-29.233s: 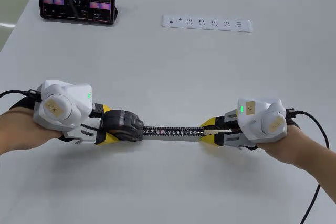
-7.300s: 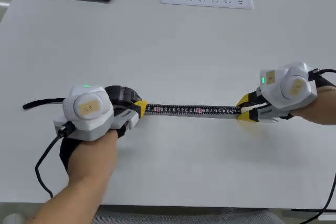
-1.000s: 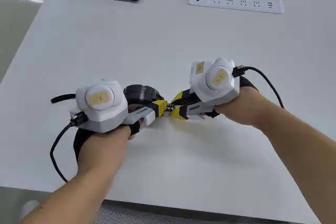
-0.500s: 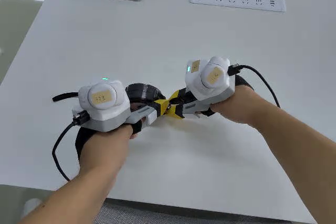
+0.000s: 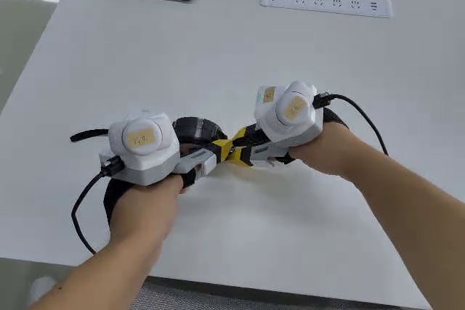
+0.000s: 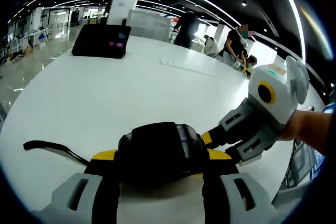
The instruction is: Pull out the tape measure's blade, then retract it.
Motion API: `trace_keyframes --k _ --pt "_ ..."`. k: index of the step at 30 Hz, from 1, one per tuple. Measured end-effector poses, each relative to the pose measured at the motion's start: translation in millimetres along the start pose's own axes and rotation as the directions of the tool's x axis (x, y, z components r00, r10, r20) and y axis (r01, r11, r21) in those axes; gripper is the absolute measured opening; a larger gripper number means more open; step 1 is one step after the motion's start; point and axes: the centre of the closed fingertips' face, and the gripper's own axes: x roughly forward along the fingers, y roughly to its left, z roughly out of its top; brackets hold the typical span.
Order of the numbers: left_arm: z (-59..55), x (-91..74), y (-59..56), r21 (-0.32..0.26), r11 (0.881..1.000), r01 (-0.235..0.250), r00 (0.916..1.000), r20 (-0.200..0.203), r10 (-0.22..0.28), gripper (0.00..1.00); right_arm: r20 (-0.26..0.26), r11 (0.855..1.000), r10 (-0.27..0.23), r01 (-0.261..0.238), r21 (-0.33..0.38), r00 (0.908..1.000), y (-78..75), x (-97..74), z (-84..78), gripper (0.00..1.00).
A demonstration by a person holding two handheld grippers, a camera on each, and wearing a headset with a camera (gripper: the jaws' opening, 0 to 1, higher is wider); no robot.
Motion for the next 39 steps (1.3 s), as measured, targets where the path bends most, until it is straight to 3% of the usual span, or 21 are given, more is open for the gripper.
trace_keyframes --k 18,23,33,35,39 --pt "0.4 1.6 -0.7 0.013 1.0 0.012 0.9999 0.01 -0.012 0.61 0.009 1.0 -0.014 0.014 0.005 0.9999 -1.9 -3.8 -2.8 0.15" --pt "-1.0 1.5 -1.3 0.032 0.999 0.017 0.9998 -0.014 -0.016 0.61 0.012 1.0 -0.028 0.028 0.005 0.9995 -3.6 -6.3 -3.3 0.18" --pt "-2.4 -1.1 -1.2 0.055 0.998 0.008 0.9998 -0.021 -0.006 0.61 0.017 0.999 -0.037 0.037 0.014 0.9992 -4.4 -11.3 -2.6 0.2" --pt "-3.4 -2.2 0.9 0.091 0.996 -0.008 0.9995 -0.03 0.011 0.63 0.024 0.999 -0.042 0.041 0.022 0.9988 -4.4 -13.4 -2.0 0.22" --pt "-4.0 -3.1 2.9 0.083 0.996 -0.013 0.9994 -0.032 0.016 0.69 0.031 0.998 -0.057 0.056 0.028 0.9979 -4.8 -16.8 -2.9 0.27"
